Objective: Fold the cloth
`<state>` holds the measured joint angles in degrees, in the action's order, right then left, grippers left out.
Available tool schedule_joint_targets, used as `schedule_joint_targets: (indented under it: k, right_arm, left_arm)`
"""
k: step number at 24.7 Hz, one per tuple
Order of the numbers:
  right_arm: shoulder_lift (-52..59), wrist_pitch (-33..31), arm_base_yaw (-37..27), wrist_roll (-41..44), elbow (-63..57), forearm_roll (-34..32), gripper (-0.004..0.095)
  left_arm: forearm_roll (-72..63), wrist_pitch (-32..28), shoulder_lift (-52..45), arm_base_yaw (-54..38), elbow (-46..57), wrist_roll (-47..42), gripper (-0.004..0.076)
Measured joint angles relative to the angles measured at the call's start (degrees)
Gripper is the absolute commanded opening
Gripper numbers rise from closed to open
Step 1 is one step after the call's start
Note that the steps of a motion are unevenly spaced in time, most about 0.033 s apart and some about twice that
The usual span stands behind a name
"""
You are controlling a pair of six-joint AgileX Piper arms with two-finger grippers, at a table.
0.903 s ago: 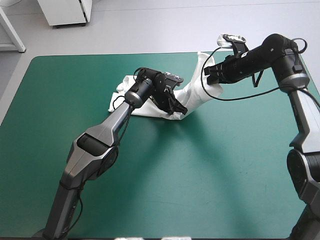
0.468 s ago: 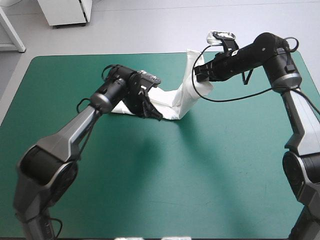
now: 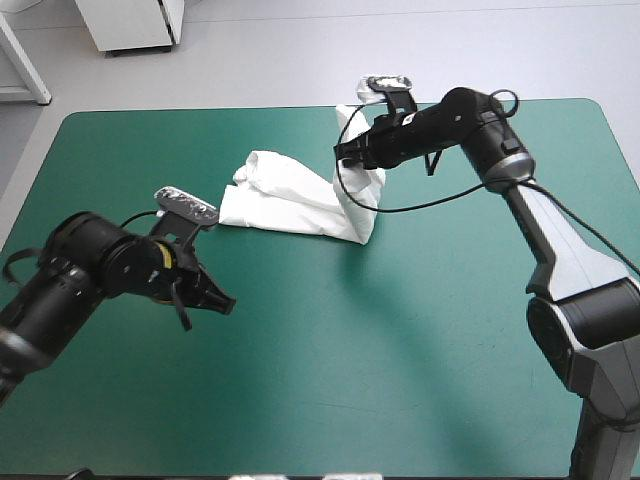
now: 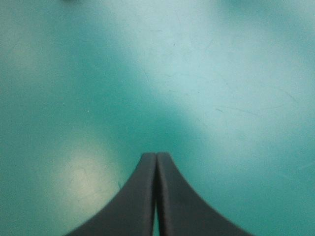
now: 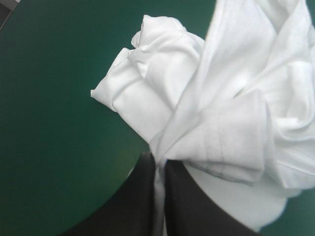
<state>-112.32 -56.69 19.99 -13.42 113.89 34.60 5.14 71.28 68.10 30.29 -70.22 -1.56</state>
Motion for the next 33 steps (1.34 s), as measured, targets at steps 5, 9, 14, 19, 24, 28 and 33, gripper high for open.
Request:
schedule_joint_targets:
  k: [5, 9, 14, 19, 24, 28, 33]
  right_arm:
    - [-5.46, 3.96, 3.71, -0.17, 2.57, 0.03, -0.0013]
    - [-11.24, 4.64, 6.51, -0.09, 8.41, 0.07, -0.0013]
    - [-18.13, 4.71, 9.10, 2.13, 17.05, 0.07, -0.0013]
    - [-23.74, 4.87, 10.17, 5.29, 23.06, 1.49, -0.0012]
    - [-27.70, 4.58, 10.85, 5.05, 25.09, 4.37, 0.0343]
    - [-27.76, -1.59, 11.25, 5.40, 28.93, 3.81, 0.0471]
    - [-27.76, -13.08, 11.00, 10.07, 39.19, -7.56, 0.0457]
  left_arm:
    - [0.00, 0.53, -7.57, 0.00, 2.92, -3.28, -0.0009]
    - [-1.10, 0.53, -10.09, 0.00, 3.12, -4.35, -0.0009]
    - [-4.80, 0.53, -10.39, 0.00, 3.19, -4.47, -0.0009]
    - [-7.30, 0.53, -10.39, 0.00, 3.22, -4.48, -0.0009]
    - [-8.83, 0.53, -10.39, 0.00, 3.22, -4.53, -0.0009]
    - [-9.22, 0.53, -10.39, 0.00, 3.22, -5.20, -0.0009]
    - [-9.26, 0.53, -10.39, 0.00, 3.22, -5.85, -0.0009]
